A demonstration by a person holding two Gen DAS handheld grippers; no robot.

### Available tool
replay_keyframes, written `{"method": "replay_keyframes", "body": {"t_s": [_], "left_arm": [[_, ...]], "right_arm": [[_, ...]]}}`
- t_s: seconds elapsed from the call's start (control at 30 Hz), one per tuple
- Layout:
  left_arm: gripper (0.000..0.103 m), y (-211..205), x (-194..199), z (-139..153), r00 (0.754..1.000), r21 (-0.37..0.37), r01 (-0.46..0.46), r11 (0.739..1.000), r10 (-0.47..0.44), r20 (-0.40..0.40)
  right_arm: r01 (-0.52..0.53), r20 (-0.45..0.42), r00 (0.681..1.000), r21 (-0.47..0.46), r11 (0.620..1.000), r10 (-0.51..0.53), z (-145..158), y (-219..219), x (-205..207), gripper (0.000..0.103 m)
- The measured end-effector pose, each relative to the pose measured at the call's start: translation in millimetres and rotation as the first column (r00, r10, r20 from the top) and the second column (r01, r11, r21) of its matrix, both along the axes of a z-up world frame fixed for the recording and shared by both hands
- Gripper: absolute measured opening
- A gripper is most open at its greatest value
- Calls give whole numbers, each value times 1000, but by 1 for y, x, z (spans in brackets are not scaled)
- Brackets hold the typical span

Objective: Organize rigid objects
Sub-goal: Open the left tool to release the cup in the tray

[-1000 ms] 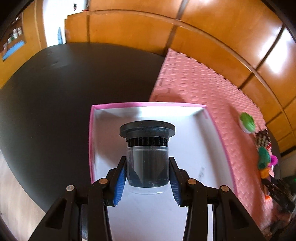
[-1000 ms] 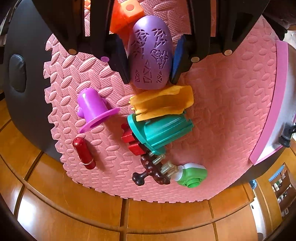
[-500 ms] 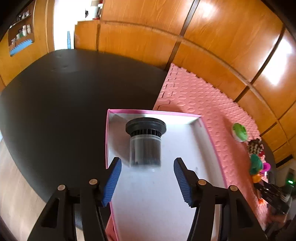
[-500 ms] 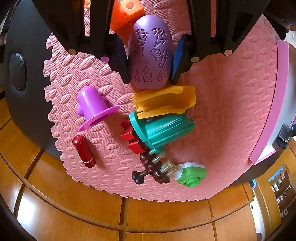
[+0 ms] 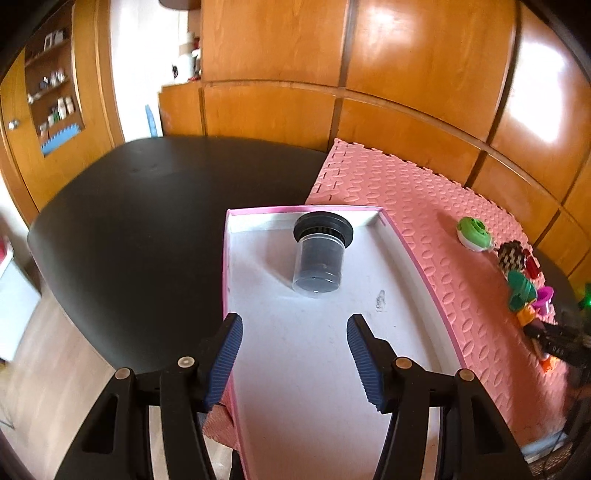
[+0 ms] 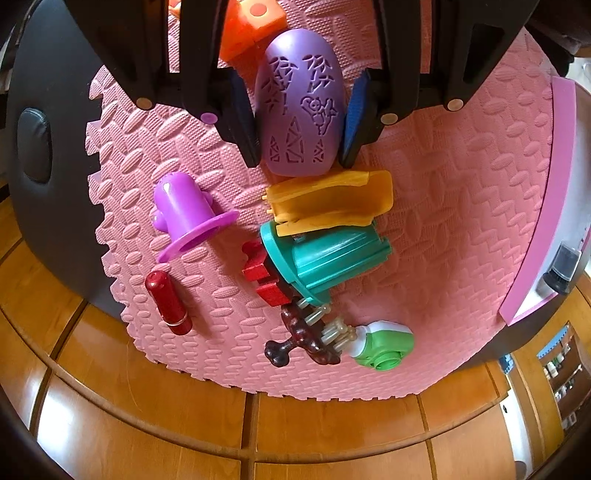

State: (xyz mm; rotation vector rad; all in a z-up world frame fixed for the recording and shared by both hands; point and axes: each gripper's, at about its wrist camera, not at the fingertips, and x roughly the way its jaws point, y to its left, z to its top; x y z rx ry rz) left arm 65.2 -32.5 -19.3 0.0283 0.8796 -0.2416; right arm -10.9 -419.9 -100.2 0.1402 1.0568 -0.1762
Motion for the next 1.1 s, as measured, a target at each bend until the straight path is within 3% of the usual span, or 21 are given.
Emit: {"method": "replay_keyframes", "body": {"t_s": [0.37, 0.67, 1.1], "left_arm": [[61, -15, -17, -5, 999, 20, 35, 999, -35, 11], [63, -12, -18, -7, 999, 15, 35, 999, -35, 13], [63, -4, -18, -8, 999, 7, 25, 1000, -25, 22]], "right_arm": [[11, 6, 1000, -25, 1000, -11, 0, 4, -2, 43], [63, -54, 997, 3, 998, -63, 3, 5, -2, 43], [-67, -62, 996, 45, 997, 70, 4, 60, -6, 43]]}}
